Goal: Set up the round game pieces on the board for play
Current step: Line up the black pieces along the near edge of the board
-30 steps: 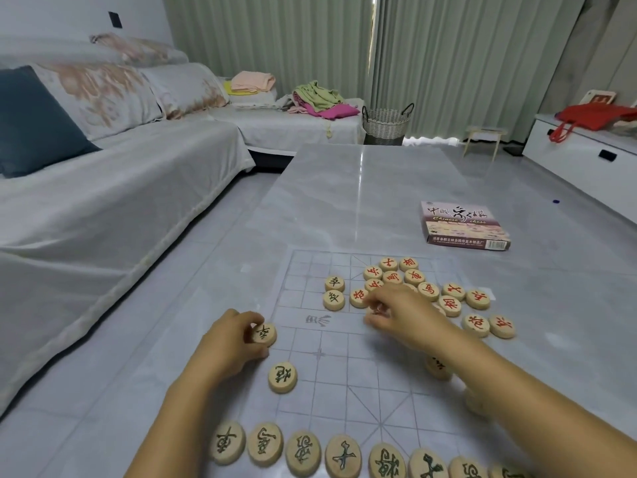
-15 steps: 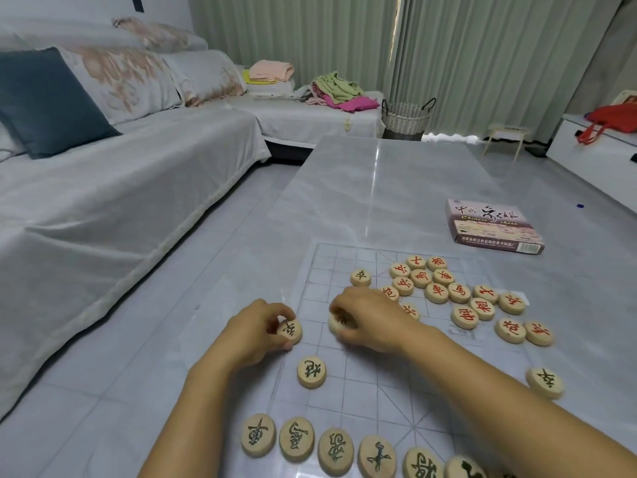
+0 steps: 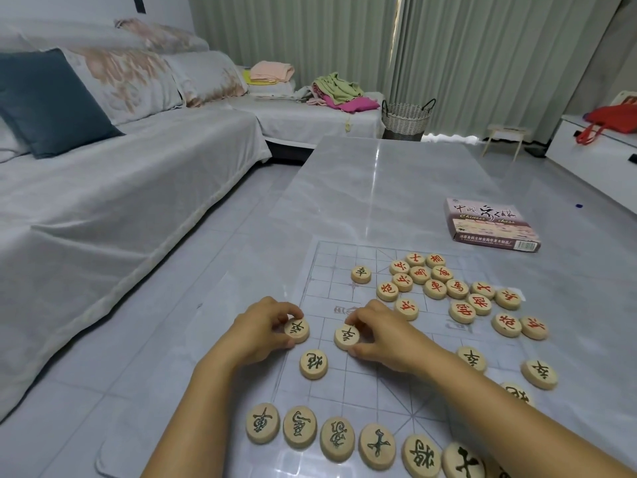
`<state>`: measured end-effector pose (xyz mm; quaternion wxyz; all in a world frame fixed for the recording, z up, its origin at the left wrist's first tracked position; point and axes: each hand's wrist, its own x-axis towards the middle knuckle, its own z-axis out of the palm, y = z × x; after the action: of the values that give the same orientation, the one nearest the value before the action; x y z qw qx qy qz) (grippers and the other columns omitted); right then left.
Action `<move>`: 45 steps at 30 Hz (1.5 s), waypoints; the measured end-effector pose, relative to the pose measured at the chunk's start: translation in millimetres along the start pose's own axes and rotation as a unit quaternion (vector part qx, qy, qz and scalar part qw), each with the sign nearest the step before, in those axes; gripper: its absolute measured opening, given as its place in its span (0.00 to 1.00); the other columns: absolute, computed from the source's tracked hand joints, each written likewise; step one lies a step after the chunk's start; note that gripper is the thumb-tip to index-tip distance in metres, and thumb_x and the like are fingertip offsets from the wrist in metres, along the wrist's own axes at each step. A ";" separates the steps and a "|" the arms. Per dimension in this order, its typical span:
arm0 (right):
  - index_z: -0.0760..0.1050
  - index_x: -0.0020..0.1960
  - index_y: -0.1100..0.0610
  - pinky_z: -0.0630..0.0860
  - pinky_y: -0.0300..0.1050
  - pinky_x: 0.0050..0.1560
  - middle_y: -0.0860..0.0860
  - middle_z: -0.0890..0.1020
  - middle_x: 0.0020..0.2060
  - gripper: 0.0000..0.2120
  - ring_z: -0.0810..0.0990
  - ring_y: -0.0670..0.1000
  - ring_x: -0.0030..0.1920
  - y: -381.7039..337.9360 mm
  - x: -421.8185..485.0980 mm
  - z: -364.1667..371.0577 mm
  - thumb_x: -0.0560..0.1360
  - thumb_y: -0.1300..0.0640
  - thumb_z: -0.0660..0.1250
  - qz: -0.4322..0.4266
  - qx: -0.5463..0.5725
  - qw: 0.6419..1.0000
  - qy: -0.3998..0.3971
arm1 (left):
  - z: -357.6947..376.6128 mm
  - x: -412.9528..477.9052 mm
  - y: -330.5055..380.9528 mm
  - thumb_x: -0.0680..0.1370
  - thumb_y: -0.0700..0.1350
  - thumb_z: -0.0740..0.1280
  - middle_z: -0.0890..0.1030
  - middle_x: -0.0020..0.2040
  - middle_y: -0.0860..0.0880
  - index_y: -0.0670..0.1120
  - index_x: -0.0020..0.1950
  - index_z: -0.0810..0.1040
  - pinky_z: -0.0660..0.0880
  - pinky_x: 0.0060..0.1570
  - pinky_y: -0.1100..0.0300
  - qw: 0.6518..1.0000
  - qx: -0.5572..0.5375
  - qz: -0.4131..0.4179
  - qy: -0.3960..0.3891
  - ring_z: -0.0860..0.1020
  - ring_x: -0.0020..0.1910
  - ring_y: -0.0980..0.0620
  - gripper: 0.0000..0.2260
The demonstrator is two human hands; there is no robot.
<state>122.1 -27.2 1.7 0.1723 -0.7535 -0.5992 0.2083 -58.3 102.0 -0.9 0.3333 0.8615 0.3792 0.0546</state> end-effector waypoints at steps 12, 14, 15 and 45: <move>0.67 0.51 0.51 0.71 0.44 0.52 0.48 0.71 0.51 0.16 0.71 0.48 0.49 -6.5 -0.2 5.4 0.70 0.48 0.71 0.003 0.013 1.000 0.013 | 1.1 -1.1 -1.9 0.70 0.43 0.73 0.74 0.52 0.51 0.55 0.49 0.73 0.73 0.58 0.53 1.000 -0.009 -0.010 0.013 0.74 0.53 0.51 0.14; 0.66 0.50 0.50 0.72 0.44 0.52 0.47 0.71 0.50 0.16 0.71 0.48 0.50 -6.0 -0.9 5.1 0.70 0.48 0.71 0.003 0.021 1.000 0.012 | 0.9 -0.7 -1.8 0.70 0.42 0.73 0.74 0.52 0.51 0.55 0.50 0.73 0.73 0.58 0.53 1.000 -0.006 -0.011 0.010 0.74 0.53 0.51 0.14; 0.66 0.50 0.50 0.72 0.44 0.52 0.47 0.71 0.50 0.16 0.71 0.48 0.50 -5.8 -1.1 5.3 0.70 0.48 0.71 0.003 0.021 1.000 0.014 | 0.8 -0.6 -1.8 0.70 0.42 0.73 0.74 0.52 0.51 0.54 0.50 0.73 0.73 0.58 0.53 1.000 -0.005 -0.012 0.009 0.74 0.53 0.51 0.14; 0.66 0.67 0.56 0.67 0.49 0.61 0.55 0.70 0.65 0.20 0.68 0.55 0.64 23.9 60.3 -38.5 0.77 0.53 0.61 0.066 -0.117 0.985 0.111 | 0.6 -2.1 -1.6 0.68 0.45 0.75 0.70 0.52 0.53 0.53 0.63 0.71 0.76 0.54 0.55 0.999 0.006 -0.032 0.000 0.73 0.57 0.49 0.25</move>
<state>173.8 25.8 15.8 0.1340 -0.8250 -0.5454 0.0626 -60.5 101.0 -2.0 0.3301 0.8507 0.4069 0.0414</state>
